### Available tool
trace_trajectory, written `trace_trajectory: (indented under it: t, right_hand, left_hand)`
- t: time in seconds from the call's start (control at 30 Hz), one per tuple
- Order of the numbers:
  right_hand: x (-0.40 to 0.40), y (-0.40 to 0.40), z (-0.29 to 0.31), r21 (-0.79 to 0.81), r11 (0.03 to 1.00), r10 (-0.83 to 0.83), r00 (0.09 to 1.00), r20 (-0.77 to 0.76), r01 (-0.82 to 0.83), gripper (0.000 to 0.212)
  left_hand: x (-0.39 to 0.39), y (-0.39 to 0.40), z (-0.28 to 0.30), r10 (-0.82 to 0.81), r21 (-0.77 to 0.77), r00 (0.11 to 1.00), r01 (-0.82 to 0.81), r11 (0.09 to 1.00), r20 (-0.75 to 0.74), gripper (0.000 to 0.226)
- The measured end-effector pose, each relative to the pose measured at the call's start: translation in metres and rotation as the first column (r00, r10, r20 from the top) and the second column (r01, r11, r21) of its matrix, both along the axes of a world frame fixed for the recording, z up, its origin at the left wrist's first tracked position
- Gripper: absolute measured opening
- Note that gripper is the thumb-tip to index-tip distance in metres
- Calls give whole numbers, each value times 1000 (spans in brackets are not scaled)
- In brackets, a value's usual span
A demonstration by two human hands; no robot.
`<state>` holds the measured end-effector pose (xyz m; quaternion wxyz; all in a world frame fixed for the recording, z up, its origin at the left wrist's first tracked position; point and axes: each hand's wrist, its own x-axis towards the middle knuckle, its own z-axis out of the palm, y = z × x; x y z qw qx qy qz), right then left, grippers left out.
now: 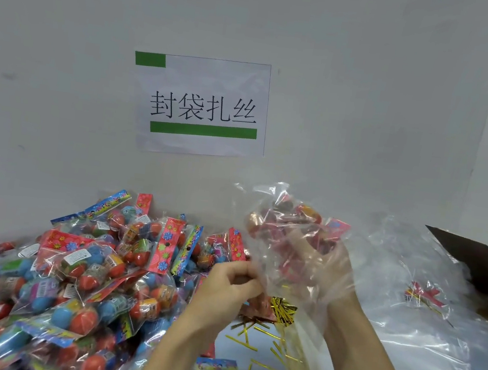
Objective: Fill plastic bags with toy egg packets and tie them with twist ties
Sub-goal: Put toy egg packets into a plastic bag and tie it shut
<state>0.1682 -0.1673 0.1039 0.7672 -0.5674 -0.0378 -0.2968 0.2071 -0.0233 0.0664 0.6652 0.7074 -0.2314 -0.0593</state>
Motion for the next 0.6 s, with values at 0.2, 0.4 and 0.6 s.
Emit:
trace_trajectory:
  t: [0.2, 0.4, 0.6]
  right_hand:
    - [2, 1, -4, -18, 987, 158, 985, -64, -159, 24]
    - [1, 8, -5, -182, 957, 204, 971, -125, -224, 20]
    - [2, 11, -8, -319, 915, 147, 941, -304, -246, 15]
  left_hand:
    - [-10, 15, 24, 453, -254, 859, -395, 883, 238, 76]
    - [-6, 30, 32, 482, -112, 614, -541, 833, 625, 17]
    - [-11, 39, 47, 448, -141, 414, -590, 795, 793, 10]
